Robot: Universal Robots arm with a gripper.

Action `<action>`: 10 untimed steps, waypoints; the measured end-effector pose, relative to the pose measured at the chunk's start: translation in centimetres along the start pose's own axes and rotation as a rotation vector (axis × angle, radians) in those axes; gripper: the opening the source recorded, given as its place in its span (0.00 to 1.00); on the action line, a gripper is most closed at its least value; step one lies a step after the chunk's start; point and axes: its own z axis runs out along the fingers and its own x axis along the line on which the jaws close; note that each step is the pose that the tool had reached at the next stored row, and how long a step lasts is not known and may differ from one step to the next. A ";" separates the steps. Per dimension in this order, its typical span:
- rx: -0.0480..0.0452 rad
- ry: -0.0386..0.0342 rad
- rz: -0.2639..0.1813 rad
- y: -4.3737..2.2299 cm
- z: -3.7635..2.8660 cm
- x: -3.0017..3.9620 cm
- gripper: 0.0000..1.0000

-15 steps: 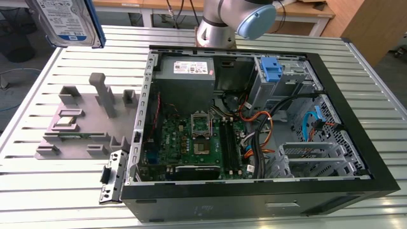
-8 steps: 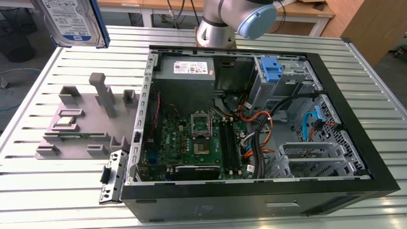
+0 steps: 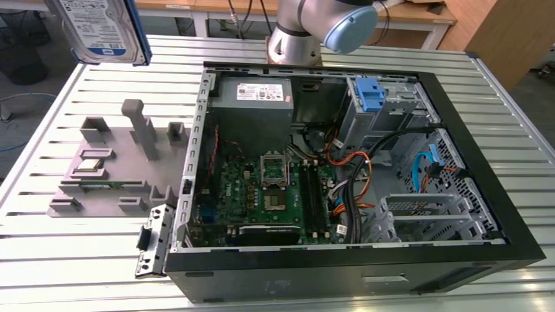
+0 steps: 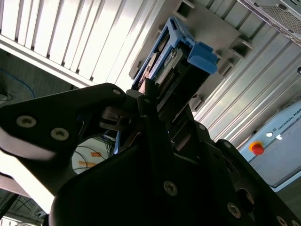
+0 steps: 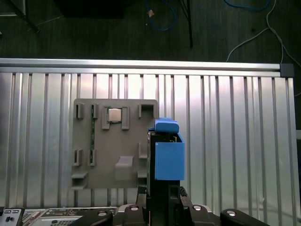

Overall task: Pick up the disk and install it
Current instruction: 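Pick up the disk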

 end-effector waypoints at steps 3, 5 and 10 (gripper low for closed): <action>0.0000 -0.0002 0.000 -0.33 -0.02 -0.01 0.35; 0.0001 -0.0005 0.000 -0.57 -0.03 -0.01 0.35; 0.0000 -0.0018 0.000 -1.15 -0.07 -0.02 0.35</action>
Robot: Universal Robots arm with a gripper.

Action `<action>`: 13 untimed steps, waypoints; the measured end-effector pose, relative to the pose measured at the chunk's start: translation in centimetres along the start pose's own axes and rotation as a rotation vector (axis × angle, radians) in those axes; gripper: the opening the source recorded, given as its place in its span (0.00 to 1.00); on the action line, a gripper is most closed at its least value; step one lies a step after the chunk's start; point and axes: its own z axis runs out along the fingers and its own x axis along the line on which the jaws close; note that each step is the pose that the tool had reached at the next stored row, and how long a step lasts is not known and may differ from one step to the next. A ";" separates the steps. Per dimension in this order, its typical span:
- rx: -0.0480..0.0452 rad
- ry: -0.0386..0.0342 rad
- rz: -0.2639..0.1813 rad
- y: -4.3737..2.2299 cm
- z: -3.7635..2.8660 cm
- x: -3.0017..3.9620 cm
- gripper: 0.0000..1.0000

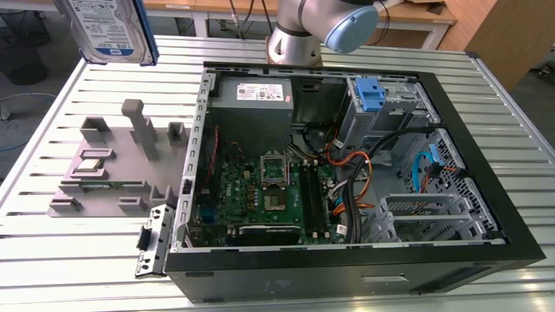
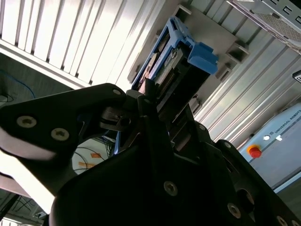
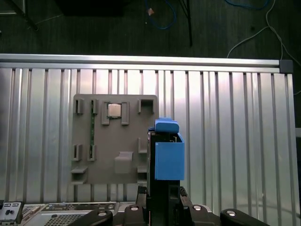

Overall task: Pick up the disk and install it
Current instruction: 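Pick up the disk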

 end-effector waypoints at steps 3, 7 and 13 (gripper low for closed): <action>0.0000 -0.0007 0.000 -0.34 -0.02 -0.01 0.35; -0.0001 -0.0015 0.000 -0.71 -0.05 -0.01 0.35; -0.0002 -0.0034 0.000 -0.77 -0.05 -0.02 0.35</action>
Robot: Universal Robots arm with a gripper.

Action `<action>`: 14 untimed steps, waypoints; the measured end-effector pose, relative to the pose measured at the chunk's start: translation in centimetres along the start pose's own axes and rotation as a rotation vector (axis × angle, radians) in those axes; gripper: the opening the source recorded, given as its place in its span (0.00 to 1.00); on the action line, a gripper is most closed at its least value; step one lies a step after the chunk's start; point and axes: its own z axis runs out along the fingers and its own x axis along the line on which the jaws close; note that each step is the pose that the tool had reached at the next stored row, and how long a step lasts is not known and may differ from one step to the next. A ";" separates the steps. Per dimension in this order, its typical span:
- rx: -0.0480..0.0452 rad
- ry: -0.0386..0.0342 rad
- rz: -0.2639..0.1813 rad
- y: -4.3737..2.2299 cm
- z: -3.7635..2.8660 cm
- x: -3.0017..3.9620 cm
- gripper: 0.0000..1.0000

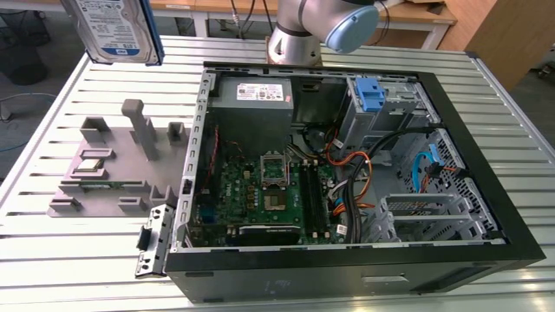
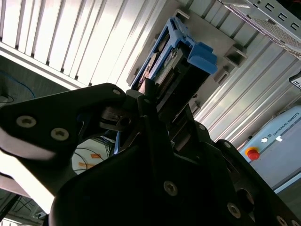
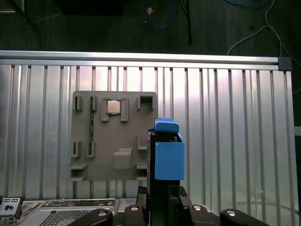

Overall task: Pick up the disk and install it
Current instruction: 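Pick up the disk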

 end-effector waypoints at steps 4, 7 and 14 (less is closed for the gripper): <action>0.0000 -0.0003 0.000 -0.11 0.00 0.00 0.35; 0.0000 -0.0004 0.000 -0.29 -0.02 0.00 0.35; 0.0001 -0.0007 0.000 -0.61 -0.03 -0.01 0.35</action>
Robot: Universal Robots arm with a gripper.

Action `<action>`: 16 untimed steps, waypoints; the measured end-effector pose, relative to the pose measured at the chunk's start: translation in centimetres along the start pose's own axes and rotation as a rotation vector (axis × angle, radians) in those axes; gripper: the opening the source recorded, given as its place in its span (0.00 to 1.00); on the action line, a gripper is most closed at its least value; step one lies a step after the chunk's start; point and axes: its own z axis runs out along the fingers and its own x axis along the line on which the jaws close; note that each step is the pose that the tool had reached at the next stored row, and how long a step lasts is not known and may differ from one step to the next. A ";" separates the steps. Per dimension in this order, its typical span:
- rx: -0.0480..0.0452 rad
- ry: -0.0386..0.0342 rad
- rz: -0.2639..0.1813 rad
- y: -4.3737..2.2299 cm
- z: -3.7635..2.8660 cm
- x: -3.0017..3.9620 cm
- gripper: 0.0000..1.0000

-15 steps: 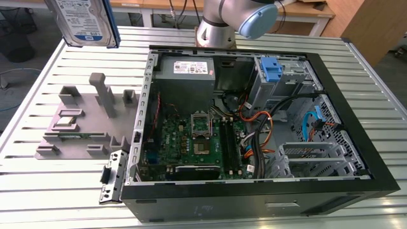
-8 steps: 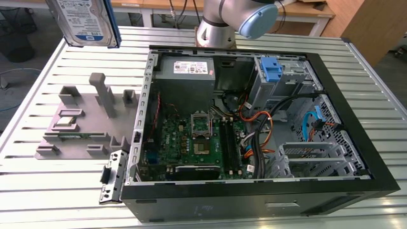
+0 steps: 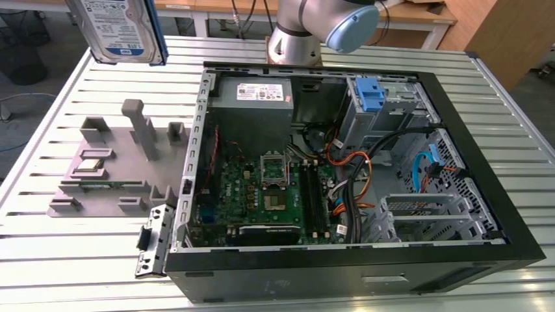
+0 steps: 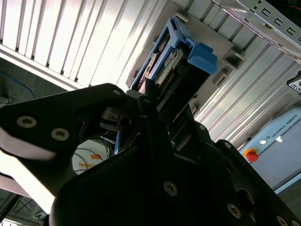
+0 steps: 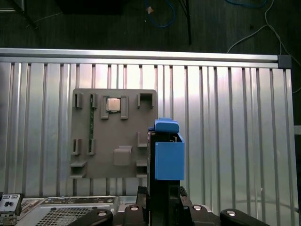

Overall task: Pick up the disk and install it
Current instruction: 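Pick up the disk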

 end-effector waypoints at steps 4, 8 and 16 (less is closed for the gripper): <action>0.0000 0.0000 0.000 -0.13 -0.01 0.00 0.35; -0.0001 -0.0001 0.000 -0.25 -0.02 -0.01 0.35; 0.0000 -0.0001 0.000 -0.27 -0.02 -0.01 0.35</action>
